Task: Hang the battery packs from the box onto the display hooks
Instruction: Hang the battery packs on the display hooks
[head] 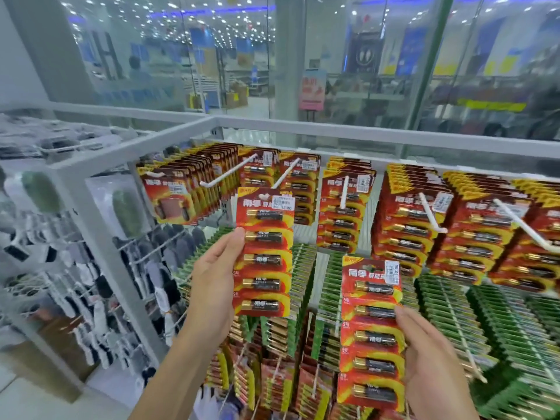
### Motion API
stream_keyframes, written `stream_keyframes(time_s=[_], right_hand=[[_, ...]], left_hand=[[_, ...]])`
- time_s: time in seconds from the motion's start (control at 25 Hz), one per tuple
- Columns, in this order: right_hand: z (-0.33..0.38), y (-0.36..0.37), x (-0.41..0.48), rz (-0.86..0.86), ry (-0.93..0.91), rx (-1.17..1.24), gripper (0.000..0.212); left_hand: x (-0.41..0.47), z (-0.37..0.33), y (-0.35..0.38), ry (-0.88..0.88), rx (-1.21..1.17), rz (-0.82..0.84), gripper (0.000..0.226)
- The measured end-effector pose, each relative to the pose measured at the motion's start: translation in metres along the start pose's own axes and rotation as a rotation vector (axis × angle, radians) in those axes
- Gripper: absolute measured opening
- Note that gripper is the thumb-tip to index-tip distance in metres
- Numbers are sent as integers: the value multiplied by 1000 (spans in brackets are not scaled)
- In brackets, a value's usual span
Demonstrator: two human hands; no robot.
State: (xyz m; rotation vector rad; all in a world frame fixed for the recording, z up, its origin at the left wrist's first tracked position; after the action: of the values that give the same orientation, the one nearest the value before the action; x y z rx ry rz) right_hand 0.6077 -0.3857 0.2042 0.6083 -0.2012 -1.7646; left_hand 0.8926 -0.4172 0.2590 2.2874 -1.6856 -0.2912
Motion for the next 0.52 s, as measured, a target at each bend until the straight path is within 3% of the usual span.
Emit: stream_keyframes(time_s=[0.24,0.52], right_hand=[[9,19,-5,18,3,-20,29],[40,24,-20,7,-148,-107,26]], left_hand=[[40,8,15,-102,28,24,32],[149,24,53,-37,133,-50,22]])
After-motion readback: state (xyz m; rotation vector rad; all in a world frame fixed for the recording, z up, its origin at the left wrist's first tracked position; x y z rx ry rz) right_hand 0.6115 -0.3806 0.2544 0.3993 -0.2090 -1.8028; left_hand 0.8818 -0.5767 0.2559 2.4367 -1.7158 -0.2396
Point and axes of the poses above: each hand's wrist, its own x-axis towards the middle knuckle, its own y-axis out of the palm, z = x × y, the point moved 7 cm from there along x, towards the middle knuckle, and after that the axes turned 2 degrees about -y, right-handed, at the moved point
